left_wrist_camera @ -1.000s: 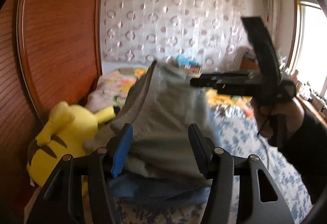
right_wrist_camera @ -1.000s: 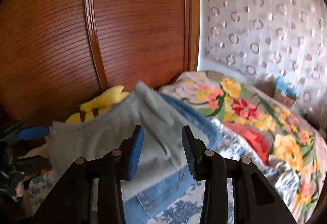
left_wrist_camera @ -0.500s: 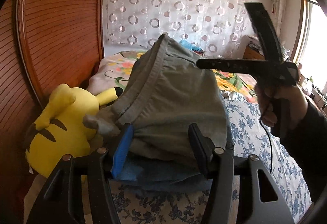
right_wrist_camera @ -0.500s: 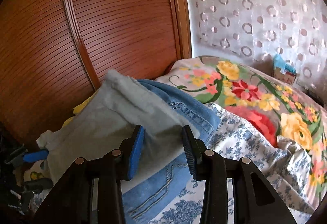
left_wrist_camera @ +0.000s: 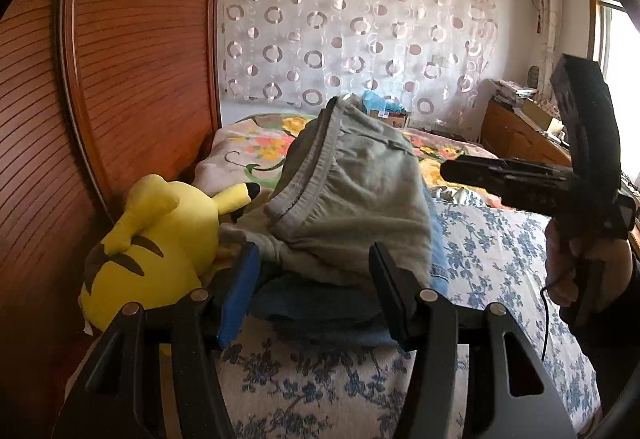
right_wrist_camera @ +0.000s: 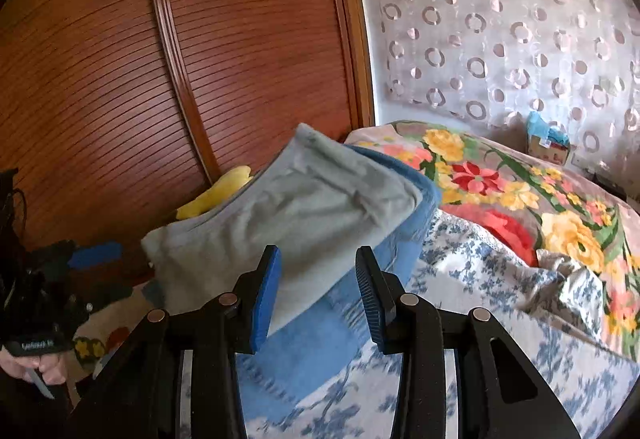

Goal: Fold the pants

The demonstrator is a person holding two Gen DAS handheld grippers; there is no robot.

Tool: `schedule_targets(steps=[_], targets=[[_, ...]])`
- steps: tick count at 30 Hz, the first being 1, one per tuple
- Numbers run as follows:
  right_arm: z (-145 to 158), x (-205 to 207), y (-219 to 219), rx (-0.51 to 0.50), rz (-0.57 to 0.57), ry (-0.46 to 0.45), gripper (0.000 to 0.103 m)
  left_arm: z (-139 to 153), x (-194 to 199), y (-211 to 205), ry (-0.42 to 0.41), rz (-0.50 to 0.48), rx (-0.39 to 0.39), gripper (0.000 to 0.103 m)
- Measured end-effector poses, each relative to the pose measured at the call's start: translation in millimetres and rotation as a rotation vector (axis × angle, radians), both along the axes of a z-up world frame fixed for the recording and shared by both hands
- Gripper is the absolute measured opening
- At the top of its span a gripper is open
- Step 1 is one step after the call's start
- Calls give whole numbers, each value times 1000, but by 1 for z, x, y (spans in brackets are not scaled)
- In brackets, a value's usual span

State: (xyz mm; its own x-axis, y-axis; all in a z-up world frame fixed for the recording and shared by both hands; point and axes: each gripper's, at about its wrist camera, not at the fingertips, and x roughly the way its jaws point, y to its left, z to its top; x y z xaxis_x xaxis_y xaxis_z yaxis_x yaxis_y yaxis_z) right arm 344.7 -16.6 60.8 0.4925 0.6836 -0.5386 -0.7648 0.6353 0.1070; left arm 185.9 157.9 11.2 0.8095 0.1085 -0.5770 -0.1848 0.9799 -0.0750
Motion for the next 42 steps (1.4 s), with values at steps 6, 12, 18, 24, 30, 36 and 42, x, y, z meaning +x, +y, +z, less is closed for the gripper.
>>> schedule_targets(steps=[6,12,18,24,30,36,42], targets=[[5,-39,-19,4,-26,-21,40,7,-20,-6,-8,-19,12,61],[10,-76,-33,6,-44,-36,40,13,-39,-16,-5,-53,20,68],[14,-107,-50,10,-63,-52,40,23,-60,-24,-37,-94,9,87],[20,-132,-67,18,-91,-70,47,35,-83,-41,-71,-132,44,91],[23,-161,-81,28,-116,-89,54,49,-105,-51,-116,-147,52,91],[26,-193,-96,35,-138,-116,61,51,-117,-68,-122,-148,97,91],[22,-217,-110,39,-174,-119,62,46,-125,-90,-131,-217,69,91]])
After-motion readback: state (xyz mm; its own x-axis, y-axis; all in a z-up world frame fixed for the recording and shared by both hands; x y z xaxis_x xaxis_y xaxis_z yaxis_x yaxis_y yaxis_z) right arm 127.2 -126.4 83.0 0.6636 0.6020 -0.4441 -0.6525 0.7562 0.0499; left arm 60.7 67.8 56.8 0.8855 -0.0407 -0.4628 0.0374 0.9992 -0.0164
